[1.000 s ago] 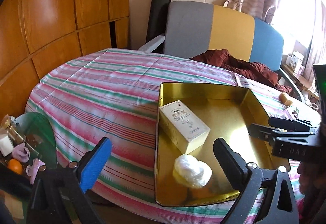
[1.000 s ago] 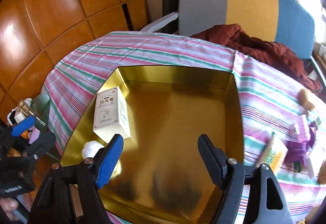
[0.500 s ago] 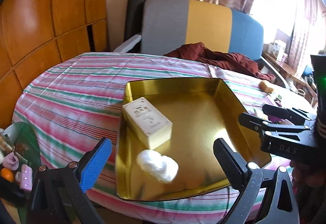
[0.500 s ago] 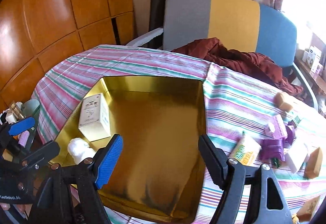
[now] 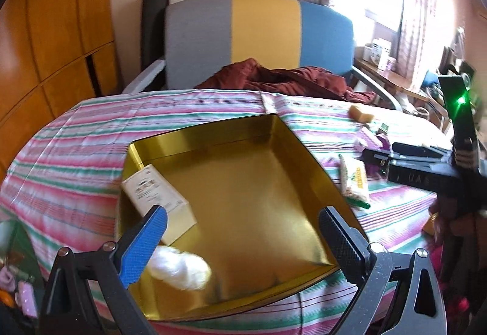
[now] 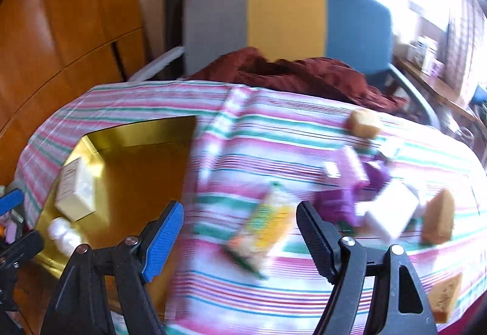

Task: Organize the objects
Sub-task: 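Release the ball and cream box into the gold tray with both grippers, then grasp the pink hair roller with the left gripper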

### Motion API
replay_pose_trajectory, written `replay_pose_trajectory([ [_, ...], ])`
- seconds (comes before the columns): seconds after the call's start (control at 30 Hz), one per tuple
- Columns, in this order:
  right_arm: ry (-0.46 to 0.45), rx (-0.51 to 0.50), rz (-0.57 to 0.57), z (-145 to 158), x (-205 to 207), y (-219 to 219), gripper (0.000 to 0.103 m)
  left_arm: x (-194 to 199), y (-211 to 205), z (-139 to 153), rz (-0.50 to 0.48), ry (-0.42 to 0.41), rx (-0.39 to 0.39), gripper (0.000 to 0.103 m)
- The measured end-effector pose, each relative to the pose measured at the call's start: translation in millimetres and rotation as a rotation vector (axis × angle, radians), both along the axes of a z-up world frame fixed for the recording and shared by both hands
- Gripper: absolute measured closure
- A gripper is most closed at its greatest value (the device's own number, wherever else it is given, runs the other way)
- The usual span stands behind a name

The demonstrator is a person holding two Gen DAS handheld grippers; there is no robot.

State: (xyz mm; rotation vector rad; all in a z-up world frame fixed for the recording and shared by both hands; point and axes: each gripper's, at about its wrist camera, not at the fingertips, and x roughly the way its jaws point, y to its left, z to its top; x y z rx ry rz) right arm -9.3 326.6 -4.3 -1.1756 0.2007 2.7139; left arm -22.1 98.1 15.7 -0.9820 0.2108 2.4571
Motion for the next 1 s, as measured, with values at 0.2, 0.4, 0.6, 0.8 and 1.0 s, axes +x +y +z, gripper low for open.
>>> replay_pose_trajectory([
  [0.2, -0.002, 0.040, -0.157, 7, 17, 77, 0.025, 1, 30, 0, -0.084, 0.002, -0.020, 0.003],
  [0.4, 0.029, 0.066, -0.349, 10, 34, 157, 0.025, -7, 66, 5, -0.156, -0.008, -0.028, 0.003],
  [0.6, 0.034, -0.089, -0.457, -10, 43, 205, 0.025, -23, 111, 9, -0.211, -0.054, -0.021, 0.003],
  [0.8, 0.051, -0.200, -0.500, -13, 54, 221, 0.025, -44, 162, 8, -0.263, -0.111, -0.011, 0.005],
  [1.0, 0.060, -0.269, -0.514, -15, 56, 226, 0.025, -58, 228, 3, -0.353, -0.081, -0.090, 0.005],
])
